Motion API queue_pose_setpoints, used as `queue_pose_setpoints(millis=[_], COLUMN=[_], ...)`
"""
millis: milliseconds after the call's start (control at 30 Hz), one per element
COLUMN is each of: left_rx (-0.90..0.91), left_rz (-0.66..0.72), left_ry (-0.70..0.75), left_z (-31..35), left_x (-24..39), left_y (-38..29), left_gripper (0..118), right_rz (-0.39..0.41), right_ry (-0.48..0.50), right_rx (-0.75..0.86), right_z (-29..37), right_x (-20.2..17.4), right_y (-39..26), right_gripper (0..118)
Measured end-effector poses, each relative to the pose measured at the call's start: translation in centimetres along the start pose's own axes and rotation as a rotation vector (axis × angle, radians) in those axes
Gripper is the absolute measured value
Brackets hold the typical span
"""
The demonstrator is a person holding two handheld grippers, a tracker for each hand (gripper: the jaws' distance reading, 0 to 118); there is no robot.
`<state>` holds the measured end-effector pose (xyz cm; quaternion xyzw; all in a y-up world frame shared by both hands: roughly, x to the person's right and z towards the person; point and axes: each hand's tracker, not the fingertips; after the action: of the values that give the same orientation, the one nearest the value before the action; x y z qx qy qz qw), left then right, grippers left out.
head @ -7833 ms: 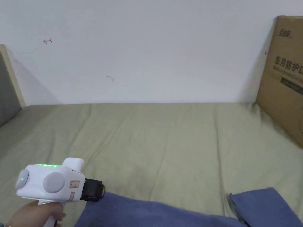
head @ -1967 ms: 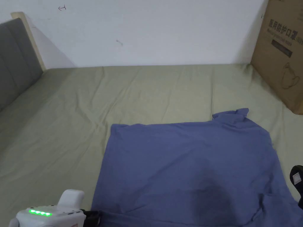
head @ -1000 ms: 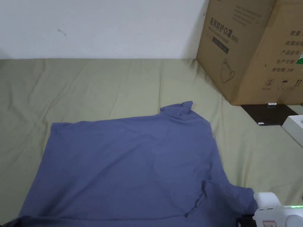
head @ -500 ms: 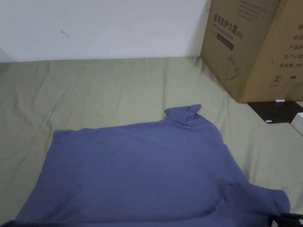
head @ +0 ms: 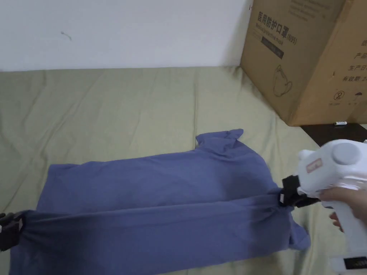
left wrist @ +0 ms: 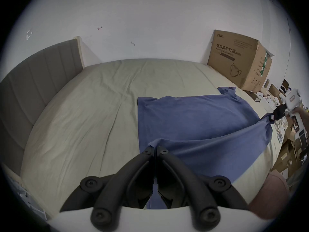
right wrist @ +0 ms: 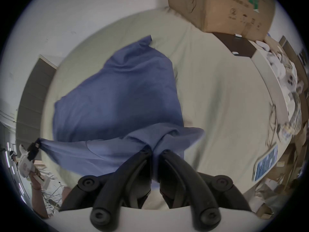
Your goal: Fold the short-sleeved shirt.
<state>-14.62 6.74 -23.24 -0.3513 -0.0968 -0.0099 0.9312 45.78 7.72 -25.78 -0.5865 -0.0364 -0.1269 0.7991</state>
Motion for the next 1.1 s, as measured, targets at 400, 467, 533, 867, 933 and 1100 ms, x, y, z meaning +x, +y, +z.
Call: queue_pose_setpoints(millis=[400, 467, 533, 867, 933, 1100], left_rx=[0.180, 0.282, 0.369, 0.588, 0.397, -0.143], left_rz=[0.174, 0.145, 0.115, 0.134, 0.133, 0.327], left_ry=[-0.119, -0.107, -0.063, -0.003, 0.037, -0.048], left_z=[1.2, 4.6, 8.1, 18.6, 17.1, 7.7], left_x=[0.7, 2.3, 4.3, 7.8, 5.8, -0.2], left_y=[-0.7, -1.7, -2.8, -6.4, -4.7, -4.6], left_gripper=[116, 116, 116, 1, 1, 13], right_rz=[-0.066, -0.032, -0.024, -0.013, 0.014, 0.035], right_ry=[0.022, 0.104, 0.132, 0.205, 0.159, 0.183], right_rx=[0.519, 0.676, 0.861, 0.982, 0.965, 0.926], right_z=[1.7, 5.3, 8.4, 14.1, 14.4, 13.7], right_x=[0.0, -0.5, -1.2, -4.8, -5.3, -5.9], right_y=[-4.5, -8.5, -13.1, -22.6, -22.1, -21.7], right_gripper=[112, 112, 111, 0, 0, 0])
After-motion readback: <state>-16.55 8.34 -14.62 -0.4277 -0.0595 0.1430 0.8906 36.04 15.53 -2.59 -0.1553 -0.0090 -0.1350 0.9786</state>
